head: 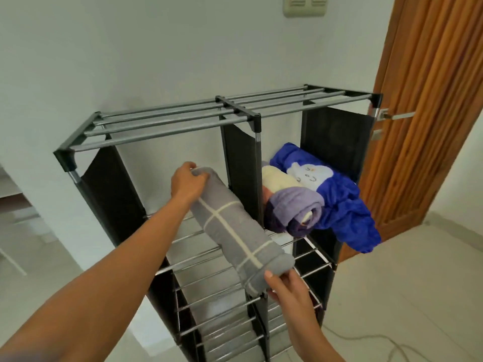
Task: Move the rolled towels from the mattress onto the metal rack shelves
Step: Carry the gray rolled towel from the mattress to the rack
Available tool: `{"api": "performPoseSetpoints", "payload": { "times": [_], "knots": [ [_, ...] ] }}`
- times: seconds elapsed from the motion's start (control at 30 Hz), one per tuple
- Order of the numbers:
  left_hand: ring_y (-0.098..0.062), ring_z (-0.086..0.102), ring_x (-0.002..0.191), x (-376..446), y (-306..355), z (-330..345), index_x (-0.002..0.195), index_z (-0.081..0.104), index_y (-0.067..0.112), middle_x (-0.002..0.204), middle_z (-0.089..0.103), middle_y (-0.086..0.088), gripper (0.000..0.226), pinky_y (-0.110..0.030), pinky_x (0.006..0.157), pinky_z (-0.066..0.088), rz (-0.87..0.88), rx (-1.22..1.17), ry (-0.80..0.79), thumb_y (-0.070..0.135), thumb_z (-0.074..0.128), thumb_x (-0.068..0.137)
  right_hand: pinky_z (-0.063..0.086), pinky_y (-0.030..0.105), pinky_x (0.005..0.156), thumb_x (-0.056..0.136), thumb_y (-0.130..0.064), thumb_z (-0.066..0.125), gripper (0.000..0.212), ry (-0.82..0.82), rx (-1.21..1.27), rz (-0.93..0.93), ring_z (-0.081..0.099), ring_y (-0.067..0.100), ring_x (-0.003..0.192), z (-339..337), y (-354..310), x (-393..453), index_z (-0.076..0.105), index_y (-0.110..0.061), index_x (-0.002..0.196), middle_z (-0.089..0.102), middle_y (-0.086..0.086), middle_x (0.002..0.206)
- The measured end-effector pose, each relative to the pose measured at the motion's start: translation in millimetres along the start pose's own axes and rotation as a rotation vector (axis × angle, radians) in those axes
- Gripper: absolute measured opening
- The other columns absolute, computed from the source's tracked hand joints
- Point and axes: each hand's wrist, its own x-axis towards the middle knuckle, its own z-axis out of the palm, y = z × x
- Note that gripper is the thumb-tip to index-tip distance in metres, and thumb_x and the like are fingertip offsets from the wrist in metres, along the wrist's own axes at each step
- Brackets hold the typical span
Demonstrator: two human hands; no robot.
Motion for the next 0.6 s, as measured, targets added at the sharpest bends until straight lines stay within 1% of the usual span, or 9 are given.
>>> {"api": "performPoseSetpoints", "payload": {
  "times": [0.1, 0.23, 0.27, 0.33, 0.4, 0.43, 0.5, 0.53, 0.6],
  "knots": [
    [-0.032, 0.048, 0.128, 34, -1, 13, 0.140, 0.042, 0.011, 0.141, 0.049, -0.014, 0.060, -0.040, 0.104, 0.040, 0.038, 0.009, -0.048, 0.029, 0.063, 0.086, 0.052, 0.028, 0.089, 0.083, -0.013, 0.069, 0.030, 0.002, -0.002, -0.035, 0.066, 0.012, 0.105, 18, 1, 22, 0.060, -0.024, 0.109, 0.070, -0.003, 0.112],
    [-0.032, 0.044, 0.131, 64, -19, 35, 0.144, 0.035, 0.011, 0.146, 0.042, -0.014, 0.071, -0.041, 0.107, 0.038, 0.073, 0.075, -0.183, 0.029, 0.067, 0.083, 0.053, 0.033, 0.090, 0.068, -0.023, 0.074, 0.045, 0.044, -0.053, -0.058, 0.067, 0.014, 0.102, 38, 4, 40, 0.058, -0.022, 0.110, 0.071, 0.003, 0.111],
    [-0.032, 0.041, 0.134, 67, -26, 41, 0.145, 0.033, 0.011, 0.148, 0.039, -0.014, 0.074, -0.040, 0.110, 0.035, 0.069, 0.081, -0.211, 0.028, 0.068, 0.082, 0.053, 0.033, 0.090, 0.069, -0.021, 0.074, 0.043, 0.062, -0.071, -0.075, 0.067, 0.014, 0.101, 40, 5, 44, 0.058, -0.023, 0.109, 0.070, 0.004, 0.111],
    [-0.030, 0.034, 0.139, 65, -40, 53, 0.147, 0.029, 0.007, 0.153, 0.033, -0.014, 0.080, -0.038, 0.115, 0.028, 0.058, 0.073, -0.240, 0.028, 0.069, 0.081, 0.051, 0.029, 0.090, 0.079, -0.008, 0.072, 0.037, 0.075, -0.131, -0.109, 0.065, 0.010, 0.100, 43, 8, 51, 0.057, -0.029, 0.106, 0.068, 0.000, 0.111],
    [-0.030, 0.027, 0.143, 54, -52, 67, 0.149, 0.024, 0.005, 0.156, 0.025, -0.014, 0.086, -0.037, 0.120, 0.022, 0.020, -0.003, -0.213, 0.031, 0.069, 0.081, 0.051, 0.022, 0.085, 0.083, -0.002, 0.067, 0.040, 0.083, -0.214, -0.139, 0.064, 0.006, 0.098, 45, 9, 56, 0.055, -0.034, 0.104, 0.067, -0.004, 0.107],
    [-0.030, 0.026, 0.144, 45, -54, 73, 0.150, 0.021, 0.005, 0.157, 0.023, -0.014, 0.090, -0.038, 0.120, 0.023, -0.045, -0.101, -0.173, 0.033, 0.070, 0.080, 0.051, 0.020, 0.080, 0.083, 0.001, 0.066, 0.040, 0.100, -0.233, -0.142, 0.065, 0.005, 0.093, 46, 8, 59, 0.056, -0.033, 0.102, 0.067, -0.003, 0.103],
    [-0.032, 0.034, 0.139, 30, -58, 82, 0.151, 0.017, 0.008, 0.155, 0.026, -0.015, 0.101, -0.039, 0.115, 0.032, -0.257, -0.329, -0.105, 0.035, 0.076, 0.073, 0.052, 0.016, 0.071, 0.083, 0.007, 0.062, 0.037, 0.120, -0.209, -0.135, 0.066, -0.001, 0.080, 46, 6, 61, 0.058, -0.028, 0.096, 0.067, -0.001, 0.095],
    [-0.034, 0.039, 0.135, 23, -61, 86, 0.151, 0.016, 0.010, 0.152, 0.030, -0.015, 0.106, -0.040, 0.112, 0.037, -0.357, -0.417, -0.100, 0.037, 0.078, 0.070, 0.052, 0.014, 0.068, 0.083, 0.009, 0.060, 0.036, 0.120, -0.188, -0.123, 0.067, -0.004, 0.074, 46, 6, 62, 0.059, -0.025, 0.094, 0.068, -0.001, 0.092],
    [-0.035, 0.047, 0.127, 14, -66, 91, 0.149, 0.017, 0.014, 0.145, 0.040, -0.014, 0.112, -0.044, 0.107, 0.042, -0.530, -0.615, -0.146, 0.037, 0.083, 0.062, 0.054, 0.015, 0.066, 0.084, 0.009, 0.059, 0.033, 0.125, -0.158, -0.104, 0.067, -0.004, 0.072, 45, 5, 63, 0.060, -0.023, 0.092, 0.069, 0.000, 0.091]
  ]
}}
